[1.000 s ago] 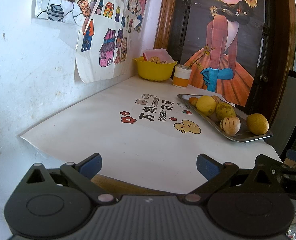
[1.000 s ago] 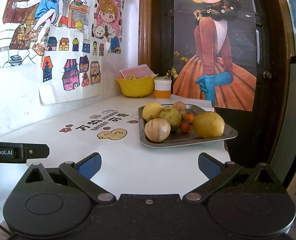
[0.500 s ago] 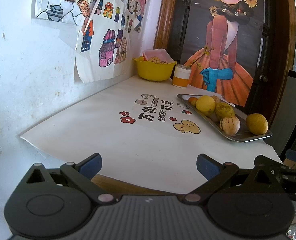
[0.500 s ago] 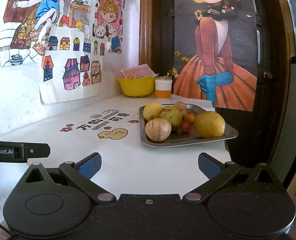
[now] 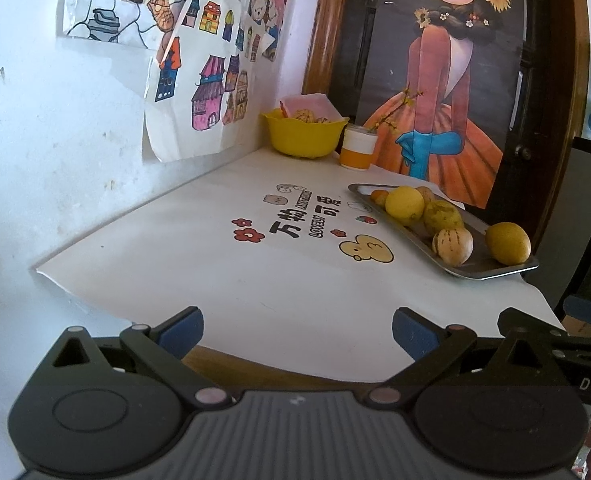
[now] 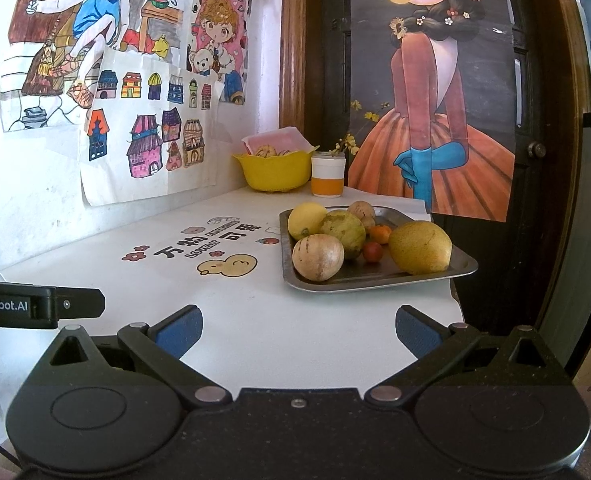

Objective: Organize fruits

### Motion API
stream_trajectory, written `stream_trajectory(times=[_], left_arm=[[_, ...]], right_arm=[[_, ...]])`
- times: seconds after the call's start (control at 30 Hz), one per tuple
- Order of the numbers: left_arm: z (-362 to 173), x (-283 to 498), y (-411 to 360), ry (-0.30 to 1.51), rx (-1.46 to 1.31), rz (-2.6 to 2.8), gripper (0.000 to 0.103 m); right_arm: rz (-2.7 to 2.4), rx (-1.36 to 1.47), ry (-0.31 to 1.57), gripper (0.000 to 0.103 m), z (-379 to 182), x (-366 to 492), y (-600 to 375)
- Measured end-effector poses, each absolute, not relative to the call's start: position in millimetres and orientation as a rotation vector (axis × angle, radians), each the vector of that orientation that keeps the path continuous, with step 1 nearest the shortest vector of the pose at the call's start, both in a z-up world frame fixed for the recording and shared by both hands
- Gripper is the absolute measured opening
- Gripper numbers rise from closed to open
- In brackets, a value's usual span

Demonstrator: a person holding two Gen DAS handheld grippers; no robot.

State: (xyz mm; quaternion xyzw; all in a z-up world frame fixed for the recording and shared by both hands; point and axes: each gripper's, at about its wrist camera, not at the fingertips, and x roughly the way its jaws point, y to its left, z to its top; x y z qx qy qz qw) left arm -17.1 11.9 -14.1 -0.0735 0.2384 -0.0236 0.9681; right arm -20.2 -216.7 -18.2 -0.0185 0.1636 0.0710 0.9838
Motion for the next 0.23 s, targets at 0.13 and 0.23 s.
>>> stream_trajectory(times=[0.13,0.23], left_arm=[[-13.6,-17.9,11.4,0.477,-0.149,-0.058,0.102],[-13.6,-18.5,11.3,0.475,-0.149,-0.056,0.102]], right_arm=[[0.145,-0.039,0.330,0.102,-18.6,-20.8,-215.2],[0.144,-0.039,0.330,0.102,-18.5,-20.9,-214.5]])
